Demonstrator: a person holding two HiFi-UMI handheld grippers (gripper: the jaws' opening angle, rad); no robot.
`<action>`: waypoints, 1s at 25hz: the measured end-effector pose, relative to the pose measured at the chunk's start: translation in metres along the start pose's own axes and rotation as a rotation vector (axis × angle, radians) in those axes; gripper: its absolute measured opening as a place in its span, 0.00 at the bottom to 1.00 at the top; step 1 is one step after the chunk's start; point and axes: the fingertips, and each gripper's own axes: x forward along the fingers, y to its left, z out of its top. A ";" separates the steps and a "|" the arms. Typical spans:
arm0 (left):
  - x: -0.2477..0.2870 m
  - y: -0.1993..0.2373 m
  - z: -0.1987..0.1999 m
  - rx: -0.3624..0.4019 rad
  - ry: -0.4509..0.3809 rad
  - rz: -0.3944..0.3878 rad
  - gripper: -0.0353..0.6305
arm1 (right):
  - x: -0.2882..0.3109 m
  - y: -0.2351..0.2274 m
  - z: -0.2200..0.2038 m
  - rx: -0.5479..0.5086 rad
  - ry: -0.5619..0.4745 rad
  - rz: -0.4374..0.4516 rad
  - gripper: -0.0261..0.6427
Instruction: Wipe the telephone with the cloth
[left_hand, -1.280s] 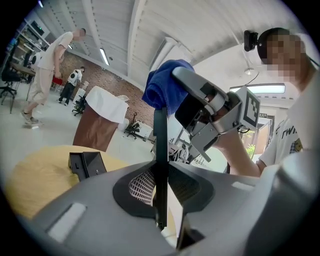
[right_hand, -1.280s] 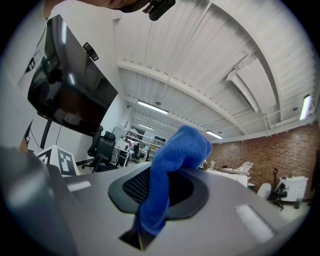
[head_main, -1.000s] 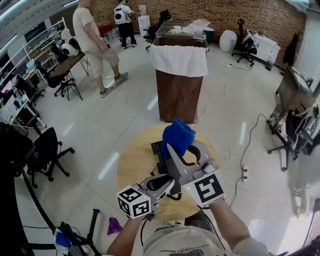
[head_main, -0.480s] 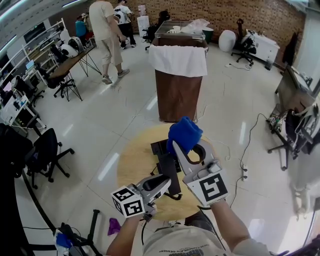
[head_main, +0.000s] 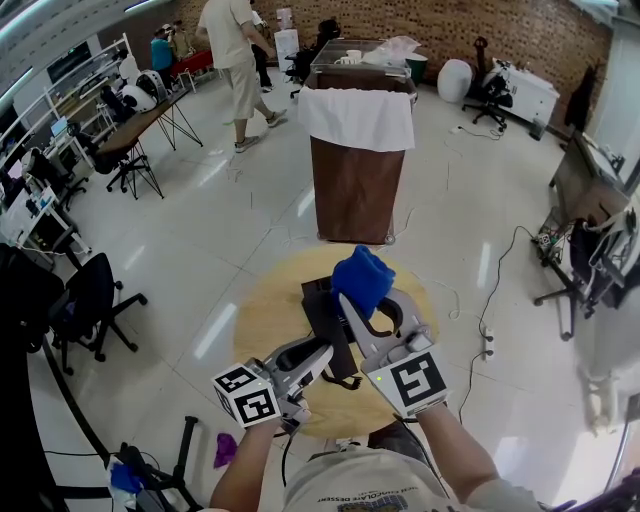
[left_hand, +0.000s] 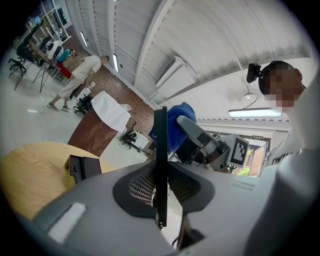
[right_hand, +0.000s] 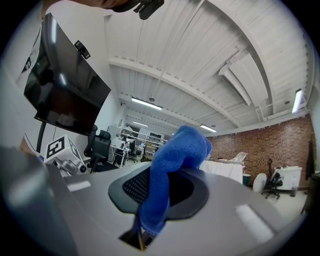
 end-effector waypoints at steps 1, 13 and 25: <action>-0.001 0.001 0.002 -0.005 -0.009 0.000 0.15 | 0.000 0.001 -0.002 0.003 0.004 0.001 0.14; -0.014 0.013 0.029 -0.029 -0.064 0.013 0.15 | -0.018 0.026 -0.039 0.053 0.079 0.021 0.14; -0.021 0.017 0.046 -0.038 -0.090 0.006 0.15 | -0.029 0.046 -0.060 0.093 0.137 0.040 0.14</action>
